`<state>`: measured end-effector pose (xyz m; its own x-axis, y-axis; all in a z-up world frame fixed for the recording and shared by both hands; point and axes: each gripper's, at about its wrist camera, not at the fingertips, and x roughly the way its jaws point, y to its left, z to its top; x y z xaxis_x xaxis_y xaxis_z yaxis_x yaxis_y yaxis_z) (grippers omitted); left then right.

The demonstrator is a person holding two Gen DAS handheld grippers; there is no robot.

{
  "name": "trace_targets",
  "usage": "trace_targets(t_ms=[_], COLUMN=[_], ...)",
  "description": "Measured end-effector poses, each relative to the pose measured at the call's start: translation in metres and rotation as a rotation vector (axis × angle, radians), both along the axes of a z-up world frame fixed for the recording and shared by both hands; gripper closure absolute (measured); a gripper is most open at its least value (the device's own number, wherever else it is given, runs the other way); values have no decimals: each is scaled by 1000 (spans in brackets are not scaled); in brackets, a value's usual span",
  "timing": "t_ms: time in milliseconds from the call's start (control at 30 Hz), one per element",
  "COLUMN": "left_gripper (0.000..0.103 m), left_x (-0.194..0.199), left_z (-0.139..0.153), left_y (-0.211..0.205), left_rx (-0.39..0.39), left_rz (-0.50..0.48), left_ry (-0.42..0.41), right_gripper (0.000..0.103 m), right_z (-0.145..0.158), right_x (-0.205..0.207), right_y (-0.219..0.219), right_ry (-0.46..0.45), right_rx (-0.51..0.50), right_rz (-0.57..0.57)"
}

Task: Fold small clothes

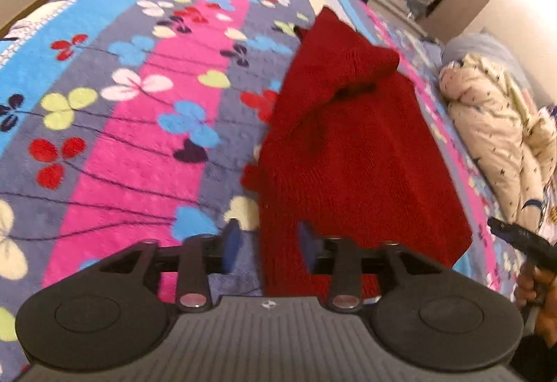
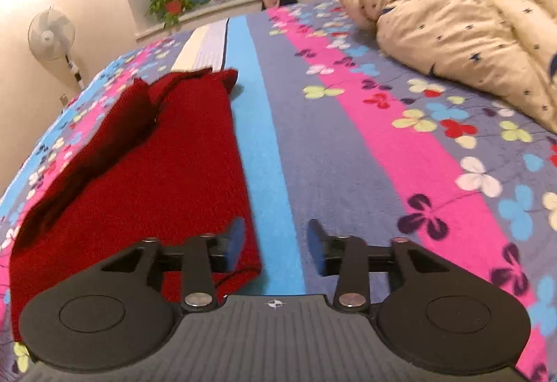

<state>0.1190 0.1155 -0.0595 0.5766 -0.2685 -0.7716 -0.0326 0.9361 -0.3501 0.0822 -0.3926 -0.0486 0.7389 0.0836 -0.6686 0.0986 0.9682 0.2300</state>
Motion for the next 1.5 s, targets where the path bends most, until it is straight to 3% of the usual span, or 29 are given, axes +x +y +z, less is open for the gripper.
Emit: trace_targets(t_ms=[67,133,200,267,400,567,600,633,667,700,733,933,1067,1133,1200,1267,1300,1333,1367,1400,1433,1500], left_gripper=[47,45,39,33,33,33,38,52,62,85,90,93,95,95,95,94,93,93,95,94,92,79], left_x=[7,17,25,32,46,53,53,53,52,51,50,17,-27,-42,-45,-32,-24,-19,-14,-12,-9,-4], left_z=[-9,-17,-24,-30,-45,-52,-52,-52,-51,-48,-45,5,50,60,54,25,3,-10,-17,-15,-12,-7], left_y=[-6,-10,-15,-20,-37,-58,-62,-65,-67,-67,-66,-58,-20,5,27,42,48,51,52,53,55,55], left_rx=[23,20,8,13,76,151,166,176,185,192,186,93,-61,-108,-110,-76,-40,-5,44,60,45,-23], left_rz=[-6,-5,-3,-4,-44,-85,-93,-101,-109,-113,-117,-165,-190,-174,-153,-132,-93,-56,-14,5,15,31], left_ry=[26,54,78,94,116,62,47,35,23,3,-15,-206,-373,-394,-315,-94,55,137,179,164,140,115], right_gripper=[55,47,28,27,23,21,26,30,49,74,75,81,87,87,86,80,77,75,75,72,71,71], right_z=[-12,-19,-30,-43,-55,-61,-62,-61,-59,-56,-51,9,54,63,61,47,39,31,23,16,12,2], right_x=[17,30,45,60,80,88,89,89,88,88,86,46,-7,-32,-49,-51,-50,-48,-45,-40,-36,-31], right_y=[1,5,11,14,28,64,69,72,73,71,67,48,38,28,27,31,32,31,26,15,3,-22], right_ry=[56,54,70,106,99,72,66,60,51,44,39,-113,-229,-246,-210,-106,-65,-26,12,41,58,94], right_rx=[26,40,26,24,53,-66,-83,-92,-94,-86,-55,33,47,87,143,211,209,184,160,166,191,245], right_rz=[12,35,65,91,159,279,284,285,282,276,268,230,171,144,203,314,346,341,288,210,147,7])
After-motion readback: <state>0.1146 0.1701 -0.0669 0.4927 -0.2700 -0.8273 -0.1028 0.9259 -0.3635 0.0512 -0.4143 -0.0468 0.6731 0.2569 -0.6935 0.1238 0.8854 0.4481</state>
